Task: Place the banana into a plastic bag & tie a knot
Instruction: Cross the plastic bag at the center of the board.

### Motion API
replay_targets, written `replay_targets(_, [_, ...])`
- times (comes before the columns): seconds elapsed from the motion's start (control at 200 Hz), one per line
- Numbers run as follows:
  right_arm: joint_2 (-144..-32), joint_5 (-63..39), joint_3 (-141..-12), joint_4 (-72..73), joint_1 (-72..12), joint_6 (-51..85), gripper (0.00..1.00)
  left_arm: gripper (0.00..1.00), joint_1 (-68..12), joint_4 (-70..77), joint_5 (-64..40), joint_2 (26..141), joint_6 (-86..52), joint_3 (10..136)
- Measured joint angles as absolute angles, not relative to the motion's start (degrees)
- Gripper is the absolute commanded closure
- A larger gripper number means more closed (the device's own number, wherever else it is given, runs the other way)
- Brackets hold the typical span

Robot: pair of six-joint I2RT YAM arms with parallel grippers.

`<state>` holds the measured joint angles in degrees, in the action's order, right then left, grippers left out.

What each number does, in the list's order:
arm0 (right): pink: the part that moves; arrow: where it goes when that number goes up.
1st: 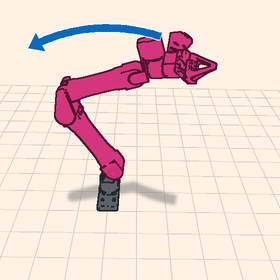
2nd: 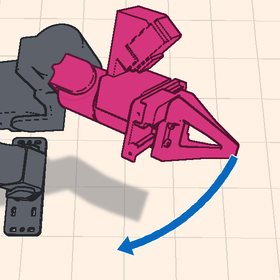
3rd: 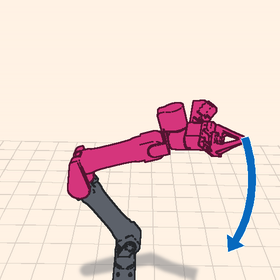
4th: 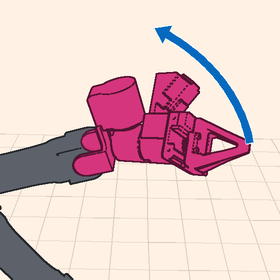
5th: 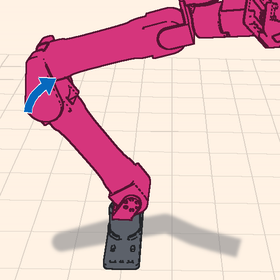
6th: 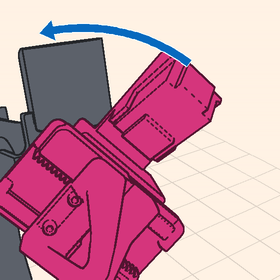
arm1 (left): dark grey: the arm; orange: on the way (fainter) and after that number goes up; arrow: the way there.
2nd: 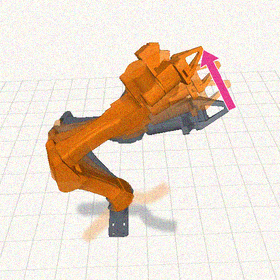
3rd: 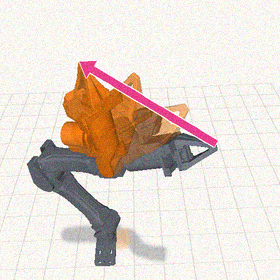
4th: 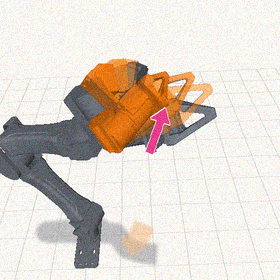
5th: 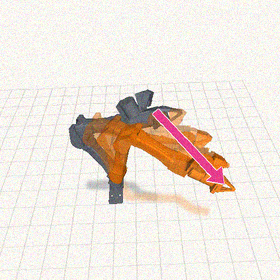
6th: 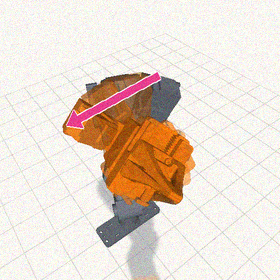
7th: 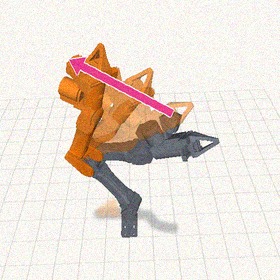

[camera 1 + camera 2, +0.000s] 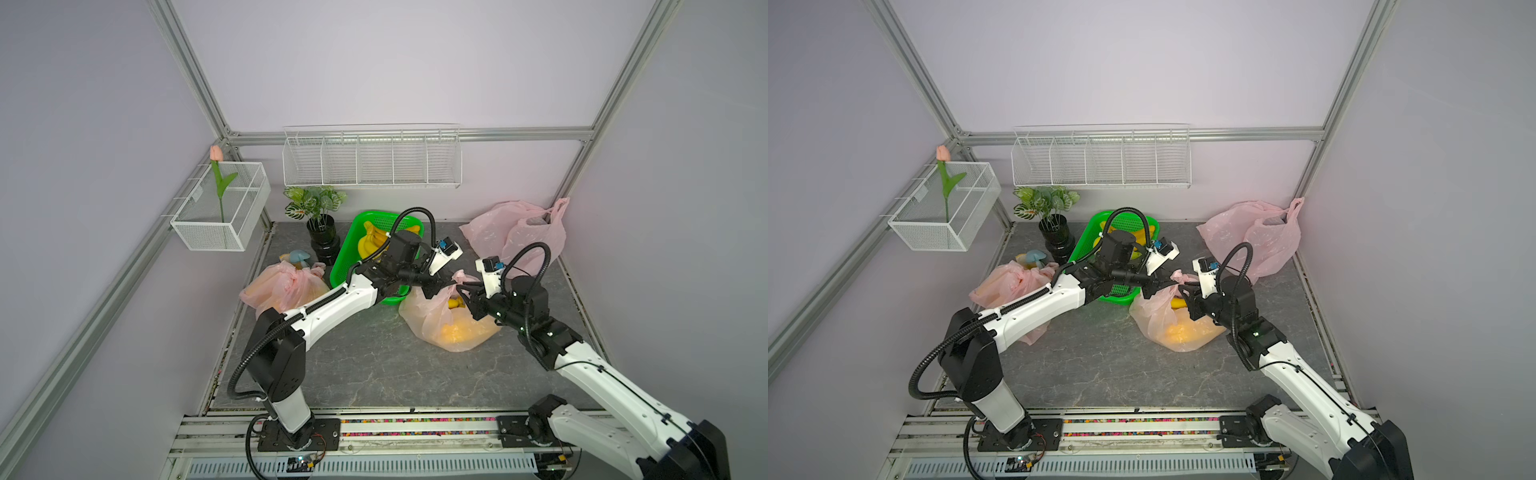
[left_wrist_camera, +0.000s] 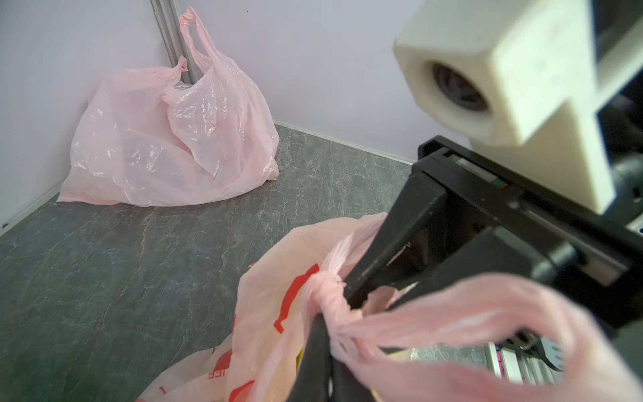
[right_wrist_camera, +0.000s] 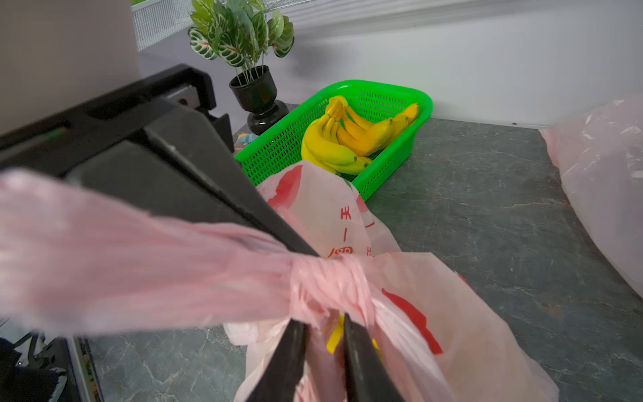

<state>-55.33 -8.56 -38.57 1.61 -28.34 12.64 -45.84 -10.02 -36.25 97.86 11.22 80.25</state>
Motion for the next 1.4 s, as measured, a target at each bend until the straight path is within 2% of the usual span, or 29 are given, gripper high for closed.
replay_targets(0.09, [-55.4,-8.47,-38.57,2.0,-28.34,12.64,0.8,1.0,-45.74,-10.28,-36.58,97.71,12.16,80.25])
replay_targets(0.265, [-55.51,-8.99,-38.57,2.24,-28.34,12.62,0.83,0.81,-45.65,-11.29,-37.45,97.38,13.61,80.27])
replay_targets(0.465, [-55.61,-9.02,-38.57,2.24,-28.34,12.58,0.83,0.76,-45.69,-12.19,-38.79,97.34,14.17,80.27])
replay_targets(0.615, [-55.61,-9.28,-38.57,2.26,-28.34,12.36,0.84,0.64,-45.69,-12.43,-39.33,97.34,14.68,80.29])
replay_targets(0.695, [-55.61,-9.89,-38.57,2.28,-28.34,11.99,0.86,0.62,-45.71,-12.29,-39.48,97.34,14.28,80.29])
replay_targets(0.845, [-55.27,-10.33,-37.6,3.42,-29.02,11.49,0.86,0.7,-45.71,-11.86,-39.48,97.34,13.04,80.58])
replay_targets(1.104, [-54.37,-10.31,-35.79,4.62,-29.76,10.7,0.83,0.97,-45.74,-11.46,-39.53,97.56,12.1,81.91])
replay_targets(1.129, [-54.33,-10.28,-35.79,4.62,-29.78,10.61,0.82,1.0,-45.74,-11.46,-39.51,97.56,12.19,81.91])
replay_targets(1.219, [-54.02,-10.28,-35.79,4.54,-29.8,10.48,0.75,1.0,-45.76,-11.44,-39.51,97.56,12.23,81.91])
replay_targets(1.324, [-52.62,-10.28,-35.79,3.42,-29.91,10.0,0.59,1.0,-45.76,-11.4,-39.35,97.51,12.43,81.89])
replay_targets(1.399, [-50.81,-10.28,-36.05,1.28,-30.04,9.06,0.51,1.0,-45.76,-11.14,-38.87,97.23,12.73,81.43])
